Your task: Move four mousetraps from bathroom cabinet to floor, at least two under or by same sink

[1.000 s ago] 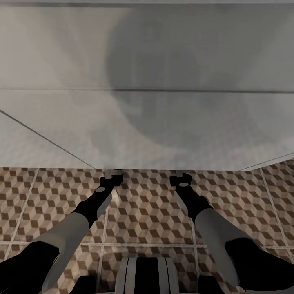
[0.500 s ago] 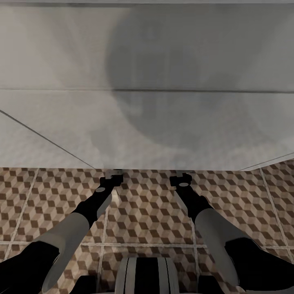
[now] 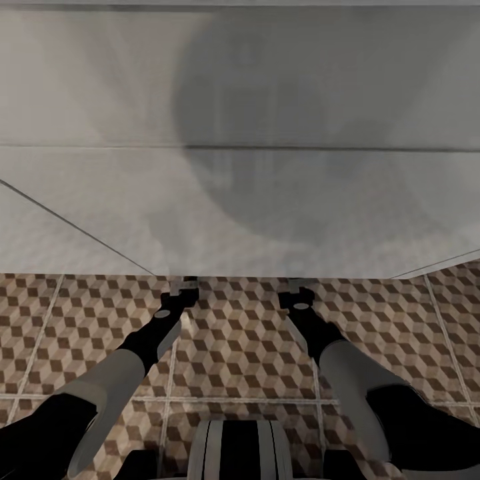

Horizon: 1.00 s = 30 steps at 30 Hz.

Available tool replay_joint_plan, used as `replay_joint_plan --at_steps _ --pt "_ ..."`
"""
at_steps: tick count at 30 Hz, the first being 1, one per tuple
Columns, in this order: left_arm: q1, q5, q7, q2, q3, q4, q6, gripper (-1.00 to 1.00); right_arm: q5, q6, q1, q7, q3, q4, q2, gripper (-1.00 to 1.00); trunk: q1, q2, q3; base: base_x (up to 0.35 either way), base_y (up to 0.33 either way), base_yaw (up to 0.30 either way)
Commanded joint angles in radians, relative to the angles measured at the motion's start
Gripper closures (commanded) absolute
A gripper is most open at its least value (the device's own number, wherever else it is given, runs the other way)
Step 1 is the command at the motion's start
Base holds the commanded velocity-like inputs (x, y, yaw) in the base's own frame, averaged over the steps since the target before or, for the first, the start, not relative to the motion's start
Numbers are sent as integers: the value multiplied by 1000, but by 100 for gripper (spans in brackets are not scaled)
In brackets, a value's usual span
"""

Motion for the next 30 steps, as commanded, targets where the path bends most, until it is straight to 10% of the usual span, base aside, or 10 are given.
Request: replay_joint_plan --at_steps 1,30 --pt "-1 8 9 2 -9 3 -5 100 2 7 -8 -7 8 9 0 100 0 0 0 0 0 0" --pt "-1 5 -1 2 -9 8 -11 100 -22 -81 -39 23 7 51 -3 100 0 0 0 0 0 0"
